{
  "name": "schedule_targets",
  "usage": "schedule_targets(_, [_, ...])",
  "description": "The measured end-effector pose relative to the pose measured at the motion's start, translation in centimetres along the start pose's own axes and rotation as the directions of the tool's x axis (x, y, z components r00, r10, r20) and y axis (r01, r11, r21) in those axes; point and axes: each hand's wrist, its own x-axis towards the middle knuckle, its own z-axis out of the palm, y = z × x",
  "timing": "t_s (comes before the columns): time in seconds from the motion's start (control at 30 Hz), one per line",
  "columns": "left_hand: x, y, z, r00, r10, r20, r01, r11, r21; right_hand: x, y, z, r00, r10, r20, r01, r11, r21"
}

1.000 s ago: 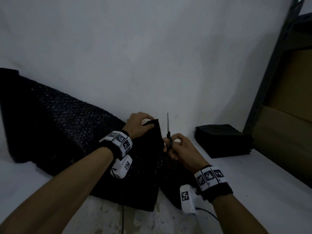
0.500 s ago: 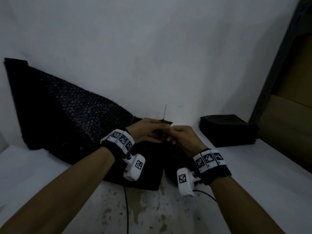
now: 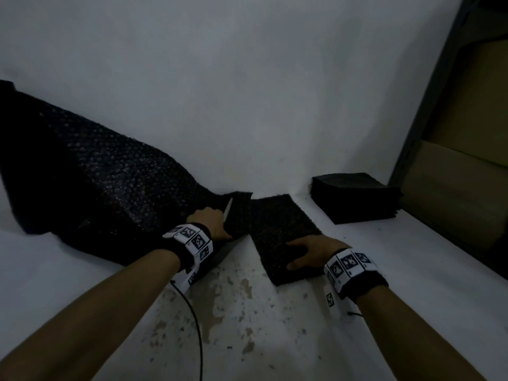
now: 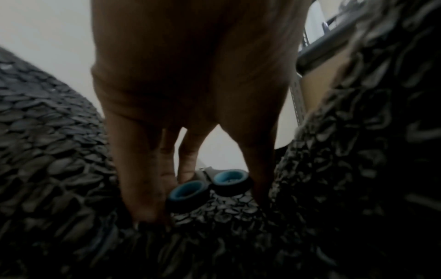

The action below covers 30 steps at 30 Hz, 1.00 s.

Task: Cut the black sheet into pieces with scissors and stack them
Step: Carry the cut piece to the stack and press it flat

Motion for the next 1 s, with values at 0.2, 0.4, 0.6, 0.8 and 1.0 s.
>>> schedule_targets(0.2, [0.3,0.6,0.8,0.995,-0.099,0.009,0.097,0.988,0.124,-1.4,1.2,0.8,0.995,0.034,-0.095,-0.037,0.999,-0.035])
schedule_targets(0.4, [-0.6,0.5,-0.2,0.998,-0.034,0.059,0.024,0.987,0.158,-1.4,1.9,0.8,0.997,0.058,-0.043,-0.058,0.998,-0.011])
schedule_targets(0.6, [-3.3,4.0,-1.2,0.874,0.459,-0.161,-0.48,0.866,-0.141,-1.3,2.1,1.5,0.994,-0.042,-0.105,0.036,0.998,-0.059])
schedule_targets(0.8, [-5.1,8.2,1.0,0.776,0.606,0.174,-0.593,0.795,-0.124,-1.9,2.1,1.6,0.972,-0.101,-0.211,0.091,0.994,-0.055])
schedule_targets(1.0, [-4.0,7.4,1.5,0.831,0.556,-0.01,-0.543,0.808,-0.226,-3.8,3.4,0.3,0.989,-0.087,-0.118,0.098,0.991,0.09])
